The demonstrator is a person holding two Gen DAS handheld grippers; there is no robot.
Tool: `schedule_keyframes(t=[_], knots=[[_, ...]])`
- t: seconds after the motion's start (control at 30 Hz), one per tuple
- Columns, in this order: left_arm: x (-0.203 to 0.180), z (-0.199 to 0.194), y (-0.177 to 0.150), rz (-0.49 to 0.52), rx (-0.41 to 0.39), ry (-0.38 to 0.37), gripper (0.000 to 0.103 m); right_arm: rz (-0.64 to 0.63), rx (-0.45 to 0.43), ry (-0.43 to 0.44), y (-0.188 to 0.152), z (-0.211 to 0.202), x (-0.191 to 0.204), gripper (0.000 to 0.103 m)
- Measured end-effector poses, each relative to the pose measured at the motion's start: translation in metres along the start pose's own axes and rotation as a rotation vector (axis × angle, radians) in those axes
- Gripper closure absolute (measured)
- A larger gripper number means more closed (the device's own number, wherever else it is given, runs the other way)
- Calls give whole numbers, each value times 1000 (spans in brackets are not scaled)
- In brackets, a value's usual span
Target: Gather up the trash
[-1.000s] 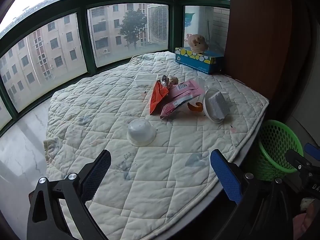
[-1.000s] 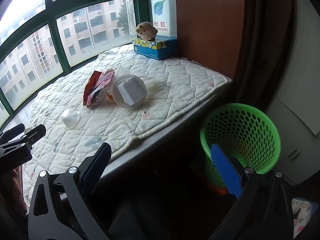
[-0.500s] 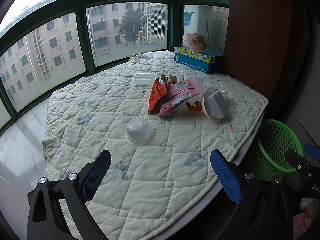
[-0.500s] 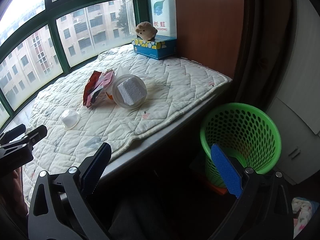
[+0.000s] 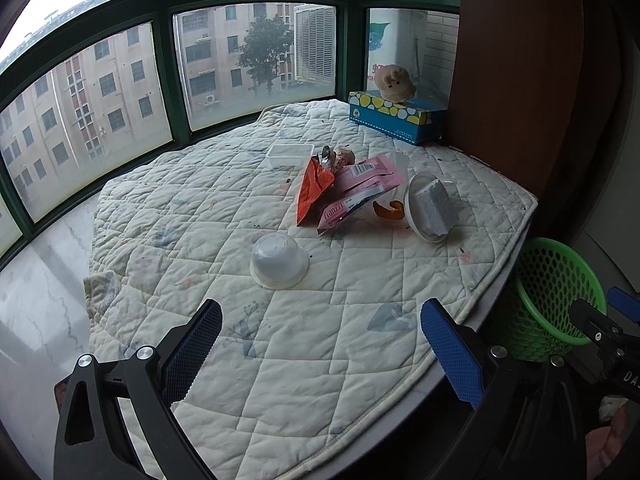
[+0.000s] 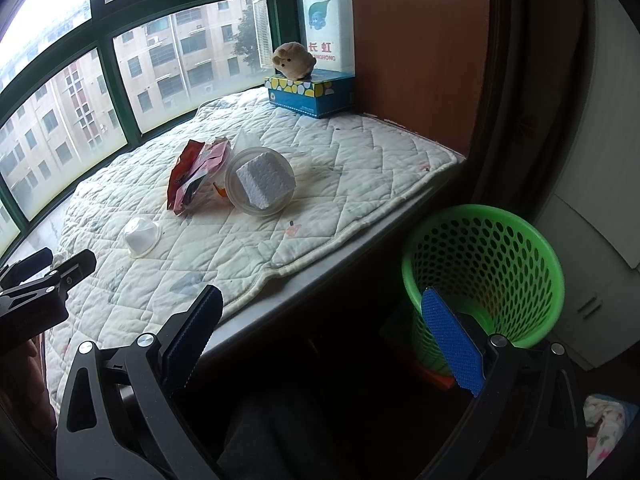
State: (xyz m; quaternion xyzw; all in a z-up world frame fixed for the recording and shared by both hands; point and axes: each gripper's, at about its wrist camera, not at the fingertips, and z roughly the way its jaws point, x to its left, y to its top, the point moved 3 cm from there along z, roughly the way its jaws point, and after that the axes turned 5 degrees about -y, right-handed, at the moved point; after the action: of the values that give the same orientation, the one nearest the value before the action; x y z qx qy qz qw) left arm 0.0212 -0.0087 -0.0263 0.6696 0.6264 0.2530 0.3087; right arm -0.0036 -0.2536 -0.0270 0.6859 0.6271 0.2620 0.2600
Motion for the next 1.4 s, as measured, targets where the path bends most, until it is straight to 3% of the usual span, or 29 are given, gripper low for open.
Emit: schedule_keyframes(t=[1.4], knots=[[5,4,-5,0,10,3,7,0,0,8,-1,3,2,5]])
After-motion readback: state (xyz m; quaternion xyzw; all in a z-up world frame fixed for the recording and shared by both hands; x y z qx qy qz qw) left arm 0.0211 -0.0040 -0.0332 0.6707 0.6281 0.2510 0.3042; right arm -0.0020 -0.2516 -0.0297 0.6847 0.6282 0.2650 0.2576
